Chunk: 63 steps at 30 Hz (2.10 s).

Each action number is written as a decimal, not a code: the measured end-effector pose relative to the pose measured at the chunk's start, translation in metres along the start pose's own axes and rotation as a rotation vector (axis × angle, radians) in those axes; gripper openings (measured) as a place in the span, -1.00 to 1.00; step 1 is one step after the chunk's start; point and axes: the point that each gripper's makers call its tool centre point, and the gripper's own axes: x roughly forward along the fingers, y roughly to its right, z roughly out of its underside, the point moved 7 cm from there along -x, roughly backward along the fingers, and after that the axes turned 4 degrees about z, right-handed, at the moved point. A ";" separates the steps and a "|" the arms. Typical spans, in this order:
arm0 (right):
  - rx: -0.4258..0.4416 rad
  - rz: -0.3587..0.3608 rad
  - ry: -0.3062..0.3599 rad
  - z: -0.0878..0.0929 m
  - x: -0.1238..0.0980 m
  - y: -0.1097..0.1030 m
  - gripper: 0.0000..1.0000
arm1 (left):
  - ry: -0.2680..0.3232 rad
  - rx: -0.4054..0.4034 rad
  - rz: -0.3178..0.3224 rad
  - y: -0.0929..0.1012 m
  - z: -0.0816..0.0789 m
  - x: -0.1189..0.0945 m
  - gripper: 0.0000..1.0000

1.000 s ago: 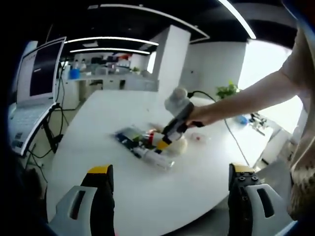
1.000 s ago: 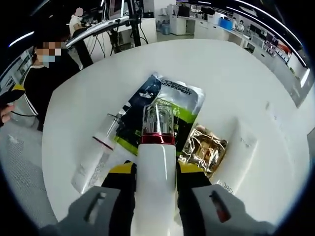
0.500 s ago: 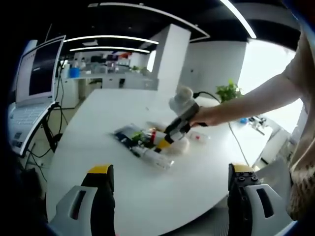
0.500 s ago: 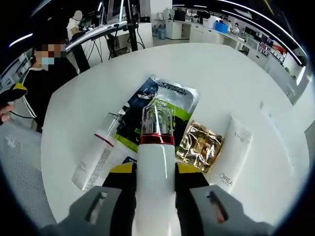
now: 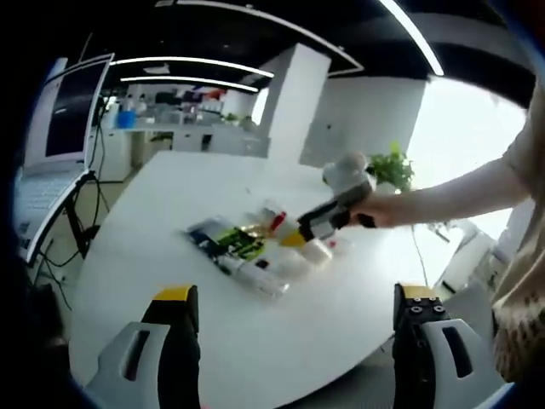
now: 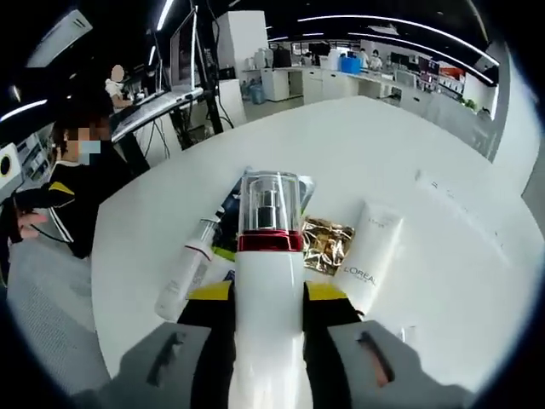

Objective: Arrange the skincare products in the storage area until every visible bottle or jar stands upright without overlapping.

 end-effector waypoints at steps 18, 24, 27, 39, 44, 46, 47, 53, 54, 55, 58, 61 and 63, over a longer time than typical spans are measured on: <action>0.150 -0.091 0.297 -0.008 -0.086 -0.022 -0.43 | -0.006 -0.014 0.201 0.043 -0.030 0.026 0.83; 0.162 -0.196 0.375 -0.014 -0.113 -0.040 -0.43 | -0.040 0.042 0.320 0.060 -0.040 0.043 0.79; 0.160 -0.244 0.416 -0.018 -0.128 -0.051 -0.43 | -0.066 0.091 0.394 0.071 -0.042 0.053 0.75; 0.111 -0.373 0.520 -0.037 -0.169 -0.086 -0.43 | -0.051 0.071 0.553 0.095 -0.051 0.073 0.46; 0.107 -0.398 0.559 -0.043 -0.180 -0.093 -0.43 | -0.008 0.075 0.611 0.104 -0.060 0.075 0.27; 0.103 -0.411 0.572 -0.045 -0.185 -0.095 -0.43 | 0.011 0.052 0.622 0.105 -0.062 0.076 0.21; 0.105 -0.418 0.577 -0.045 -0.187 -0.096 -0.43 | 0.017 0.045 0.628 0.106 -0.063 0.076 0.18; 0.164 -0.469 0.635 -0.042 -0.199 -0.098 -0.43 | 0.039 0.086 0.701 0.118 -0.070 0.075 0.00; 0.182 -0.477 0.647 -0.042 -0.200 -0.099 -0.43 | 0.039 0.095 0.713 0.120 -0.071 0.075 -0.04; 0.188 -0.481 0.651 -0.041 -0.201 -0.099 -0.43 | 0.036 0.103 0.728 0.123 -0.072 0.075 -0.08; 0.200 -0.501 0.669 -0.039 -0.205 -0.101 -0.43 | 0.027 0.120 0.757 0.127 -0.073 0.077 -0.24; 0.198 -0.504 0.675 -0.038 -0.208 -0.103 -0.42 | 0.022 0.128 0.771 0.130 -0.075 0.078 -0.34; 0.204 -0.497 0.681 -0.037 -0.209 -0.101 -0.42 | 0.012 0.138 0.772 0.133 -0.076 0.080 -0.35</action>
